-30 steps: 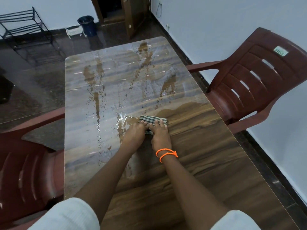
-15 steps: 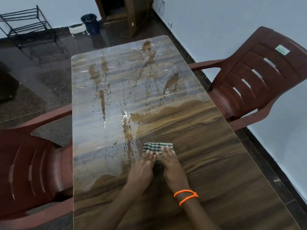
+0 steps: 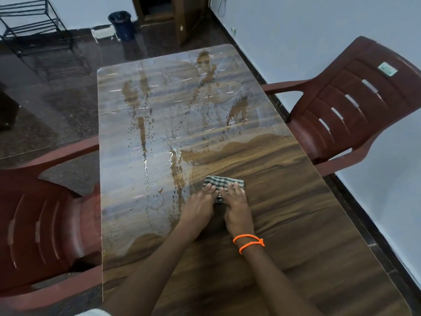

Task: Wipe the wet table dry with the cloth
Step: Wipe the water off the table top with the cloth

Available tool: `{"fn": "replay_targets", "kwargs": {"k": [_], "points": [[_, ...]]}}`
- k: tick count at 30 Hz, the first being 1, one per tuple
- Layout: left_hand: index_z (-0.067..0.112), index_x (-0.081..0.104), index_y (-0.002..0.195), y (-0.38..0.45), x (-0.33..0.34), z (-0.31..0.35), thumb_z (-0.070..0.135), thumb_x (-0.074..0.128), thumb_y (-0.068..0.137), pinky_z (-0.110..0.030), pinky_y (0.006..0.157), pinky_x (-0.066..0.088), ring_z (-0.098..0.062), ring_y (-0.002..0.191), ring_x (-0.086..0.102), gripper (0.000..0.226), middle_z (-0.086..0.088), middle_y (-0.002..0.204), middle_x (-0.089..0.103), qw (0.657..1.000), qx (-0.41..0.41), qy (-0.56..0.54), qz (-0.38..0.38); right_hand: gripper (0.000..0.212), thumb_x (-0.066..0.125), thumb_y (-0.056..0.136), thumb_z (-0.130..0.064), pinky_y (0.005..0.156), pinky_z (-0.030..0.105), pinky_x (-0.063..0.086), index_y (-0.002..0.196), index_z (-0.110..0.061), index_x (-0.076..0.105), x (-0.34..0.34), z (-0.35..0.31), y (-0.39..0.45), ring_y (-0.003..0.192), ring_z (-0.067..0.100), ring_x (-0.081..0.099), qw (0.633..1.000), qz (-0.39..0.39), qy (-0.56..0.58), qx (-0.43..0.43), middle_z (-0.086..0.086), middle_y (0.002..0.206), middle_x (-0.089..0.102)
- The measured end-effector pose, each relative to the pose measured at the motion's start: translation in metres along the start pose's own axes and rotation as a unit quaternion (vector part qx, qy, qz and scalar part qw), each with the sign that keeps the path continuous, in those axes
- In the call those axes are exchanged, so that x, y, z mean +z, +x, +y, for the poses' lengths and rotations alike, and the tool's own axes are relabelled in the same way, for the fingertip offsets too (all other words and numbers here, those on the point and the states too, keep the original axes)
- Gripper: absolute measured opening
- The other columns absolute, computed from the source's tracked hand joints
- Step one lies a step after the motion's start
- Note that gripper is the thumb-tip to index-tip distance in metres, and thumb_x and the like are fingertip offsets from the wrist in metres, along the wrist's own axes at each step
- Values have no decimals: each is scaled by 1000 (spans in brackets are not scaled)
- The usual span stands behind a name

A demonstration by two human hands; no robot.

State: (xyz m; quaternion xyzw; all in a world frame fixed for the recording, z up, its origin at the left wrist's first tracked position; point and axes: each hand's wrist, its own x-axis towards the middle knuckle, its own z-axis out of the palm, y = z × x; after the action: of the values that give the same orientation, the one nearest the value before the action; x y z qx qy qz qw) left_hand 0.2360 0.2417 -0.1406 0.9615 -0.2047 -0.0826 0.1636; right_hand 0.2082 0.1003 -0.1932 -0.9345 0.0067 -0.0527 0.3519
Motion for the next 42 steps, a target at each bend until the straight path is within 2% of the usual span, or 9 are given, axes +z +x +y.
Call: {"fn": "replay_targets", "kwargs": {"k": [10,15,18,21,26,31,35,38,42], "points": [[9,63,127,-78,16,-17,4,45,79,-39,104,42,-24,131,49,51,-11,134,59,993,-93,-43,49,68,46,72,9,116,41,14,133,-18,56,28,-30,-49,142,24,25,996,-54,1,-77,9,145,44],[13,44,144,-97,25,11,4,44,86,-29,117,16,-18,145,26,59,-5,152,39,998,-64,-19,8,67,47,69,4,117,33,13,131,-18,58,4,-9,-72,140,21,29,995,-63,11,-79,6,143,46],[12,37,148,-93,23,21,6,38,91,-35,117,17,-18,147,18,58,-4,157,31,998,-52,1,-27,64,47,69,4,117,28,13,128,-15,60,-1,-5,-75,137,26,34,996,-71,2,-48,10,140,49],[13,36,148,-72,17,13,11,34,95,-39,118,16,-19,146,23,53,-5,156,32,997,-69,9,-34,63,53,72,11,116,39,22,128,-15,60,5,-17,-57,138,28,34,998,-57,-7,-1,14,140,49],[17,51,136,-31,-2,-25,11,41,92,-38,104,41,-24,131,46,46,-4,146,47,995,-97,-7,-28,57,47,76,8,115,38,25,126,-15,63,25,-40,-5,138,29,34,998,-27,-52,19,14,140,50],[20,59,117,-34,-19,-92,19,39,88,-40,86,49,-28,106,57,35,-3,122,57,997,-69,2,-17,57,41,75,4,116,32,12,126,-12,62,81,-88,3,138,32,33,997,-2,-60,51,15,140,49],[19,56,133,-70,-14,-126,29,17,84,-39,102,45,-23,131,47,64,-3,143,51,999,-17,-19,-47,60,42,72,3,116,37,13,128,-12,60,107,-113,-36,138,32,33,998,37,-22,56,16,141,48],[12,50,140,-101,-22,-143,16,29,82,-38,114,33,-23,141,35,62,-7,151,41,995,40,-51,-71,60,37,76,-3,114,42,20,130,-15,59,118,-128,-63,139,28,32,997,41,-2,59,12,142,48],[13,38,148,-123,-24,-152,8,38,87,-39,118,24,-19,148,18,61,-4,158,26,986,117,-42,-114,76,41,65,11,118,34,14,132,-20,56,113,-130,-91,141,21,29,997,23,-31,64,3,146,42]]}}
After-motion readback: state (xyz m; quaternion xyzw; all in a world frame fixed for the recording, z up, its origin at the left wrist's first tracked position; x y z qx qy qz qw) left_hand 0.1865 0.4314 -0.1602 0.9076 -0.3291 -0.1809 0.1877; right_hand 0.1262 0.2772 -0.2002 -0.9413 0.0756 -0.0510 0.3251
